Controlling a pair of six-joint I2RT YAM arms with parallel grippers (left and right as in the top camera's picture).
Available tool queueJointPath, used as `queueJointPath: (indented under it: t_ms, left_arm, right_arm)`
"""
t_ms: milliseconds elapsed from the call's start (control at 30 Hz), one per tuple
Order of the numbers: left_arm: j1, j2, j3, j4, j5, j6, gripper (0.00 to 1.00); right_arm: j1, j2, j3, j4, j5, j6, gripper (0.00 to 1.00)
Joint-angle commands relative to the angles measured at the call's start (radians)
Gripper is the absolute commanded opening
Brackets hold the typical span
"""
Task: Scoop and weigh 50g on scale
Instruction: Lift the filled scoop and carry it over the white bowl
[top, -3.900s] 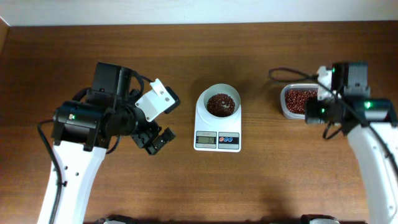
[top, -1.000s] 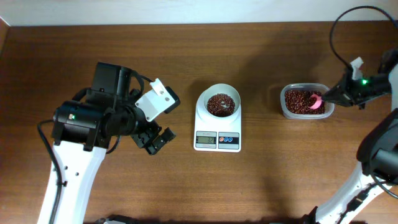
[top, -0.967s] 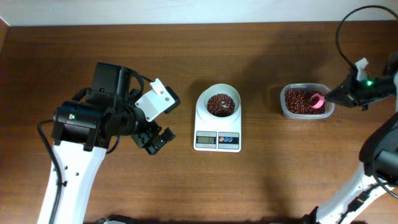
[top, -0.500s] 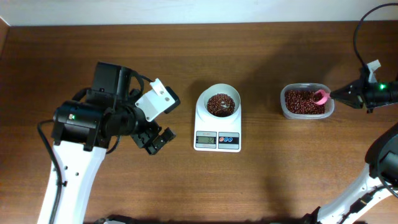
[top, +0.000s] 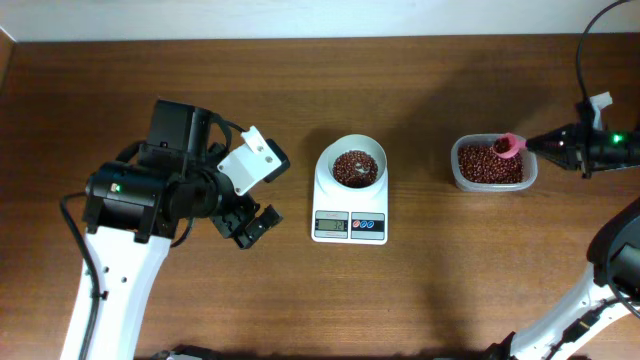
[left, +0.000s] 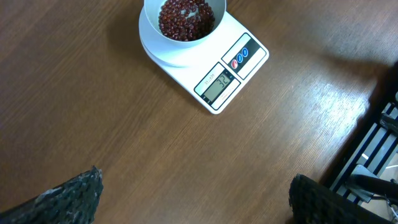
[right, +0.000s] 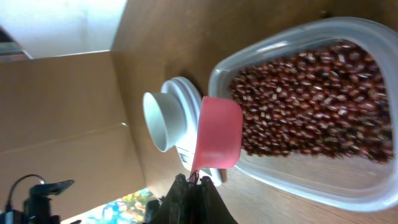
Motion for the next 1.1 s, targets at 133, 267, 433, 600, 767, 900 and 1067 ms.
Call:
queueJointPath:
  t_ms: [133, 267, 433, 600, 767, 900, 1067]
  left_arm:
    - [0.005, -0.011, 0.02, 0.002, -0.004, 0.015, 0.99]
    - [0.005, -0.011, 0.02, 0.002, -0.004, 0.015, 0.99]
    - [0.005, -0.011, 0.02, 0.002, -0.004, 0.015, 0.99]
    - [0.005, -0.011, 0.02, 0.002, -0.004, 0.015, 0.99]
    - [0.005, -0.011, 0.02, 0.002, -0.004, 0.015, 0.99]
    - [0.005, -0.011, 0.02, 0.002, -0.004, 0.015, 0.99]
    - [0.005, -0.011, 0.02, 0.002, -0.004, 0.015, 0.99]
  right_arm:
    - [0.048, 0.006, -0.005, -0.001, -0.109, -0.024, 0.04]
    - [0.099, 0.006, -0.005, 0.0, -0.127, -0.024, 0.04]
    - [0.183, 0.006, -0.005, 0.0, -0.153, -0.024, 0.04]
    - [0.28, 0.006, -0.005, 0.003, -0.153, -0.024, 0.04]
    - [0.372, 0.006, -0.005, 0.003, -0.153, -0.024, 0.04]
    - [0.445, 0.006, -0.005, 0.004, -0.153, -0.024, 0.04]
    - [0.518, 0.006, -0.005, 0.011, -0.152, -0.024, 0.04]
